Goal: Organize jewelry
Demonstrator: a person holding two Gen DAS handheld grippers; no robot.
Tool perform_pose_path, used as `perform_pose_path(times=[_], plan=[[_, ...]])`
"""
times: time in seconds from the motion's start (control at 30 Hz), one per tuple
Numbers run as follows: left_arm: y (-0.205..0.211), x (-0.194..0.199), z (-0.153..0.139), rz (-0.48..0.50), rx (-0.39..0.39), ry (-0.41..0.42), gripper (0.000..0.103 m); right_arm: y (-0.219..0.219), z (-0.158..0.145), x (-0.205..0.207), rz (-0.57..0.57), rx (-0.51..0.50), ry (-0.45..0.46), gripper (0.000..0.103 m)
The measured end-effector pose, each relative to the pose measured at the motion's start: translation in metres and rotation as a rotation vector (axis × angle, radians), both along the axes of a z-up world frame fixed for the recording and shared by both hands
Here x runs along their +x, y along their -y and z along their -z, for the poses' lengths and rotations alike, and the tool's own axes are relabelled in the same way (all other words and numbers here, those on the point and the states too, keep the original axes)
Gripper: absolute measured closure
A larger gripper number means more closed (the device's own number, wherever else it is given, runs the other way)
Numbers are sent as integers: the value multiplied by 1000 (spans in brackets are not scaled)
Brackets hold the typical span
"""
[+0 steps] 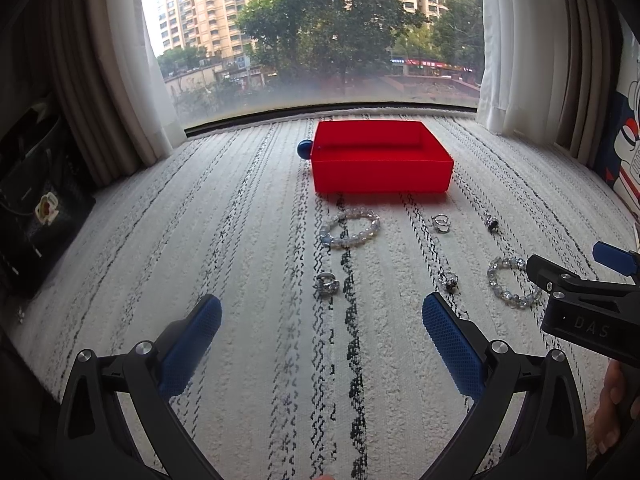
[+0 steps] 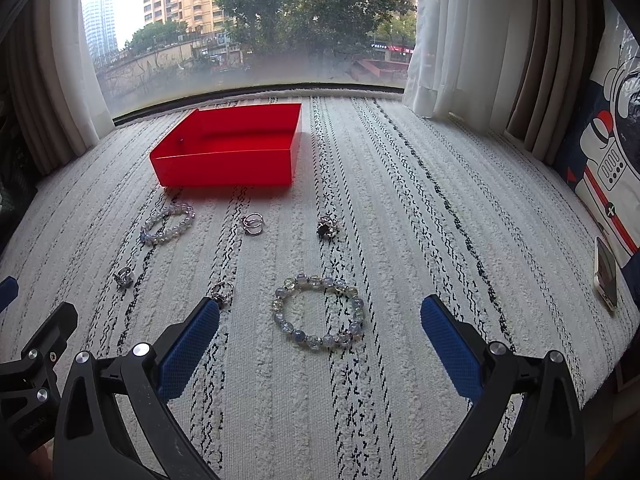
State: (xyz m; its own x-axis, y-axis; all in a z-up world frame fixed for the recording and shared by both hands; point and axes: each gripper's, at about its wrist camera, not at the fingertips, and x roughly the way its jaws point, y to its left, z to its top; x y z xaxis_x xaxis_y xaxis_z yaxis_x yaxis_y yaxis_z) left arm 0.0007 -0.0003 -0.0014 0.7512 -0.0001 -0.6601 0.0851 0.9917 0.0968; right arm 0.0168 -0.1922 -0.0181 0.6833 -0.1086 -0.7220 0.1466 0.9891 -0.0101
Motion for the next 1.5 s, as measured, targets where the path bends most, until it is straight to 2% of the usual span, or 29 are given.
perform_pose_path(times=[0.7,0.93,1.13,1.33,1.43,1.5], plan=[[0,0,0,7,-6,-4,7,1,0,-1,-3,1,1,4],[-8,5,2,-21,-24,-10,7,2,0,-1,-2,4,0,4],[-15,13,8,-44,-17,-17,7,2,1,0,-4,14,-2,4],[-21,34,14,-48,-45,-41,7,1,3,2,-11,23,-9,4],[-19,47,19,-50,-22,-33,7,2,4,4,-14,34,-15,4],[-17,55,27,-50,-6,-57,7,1,4,4,-18,36,-16,4]])
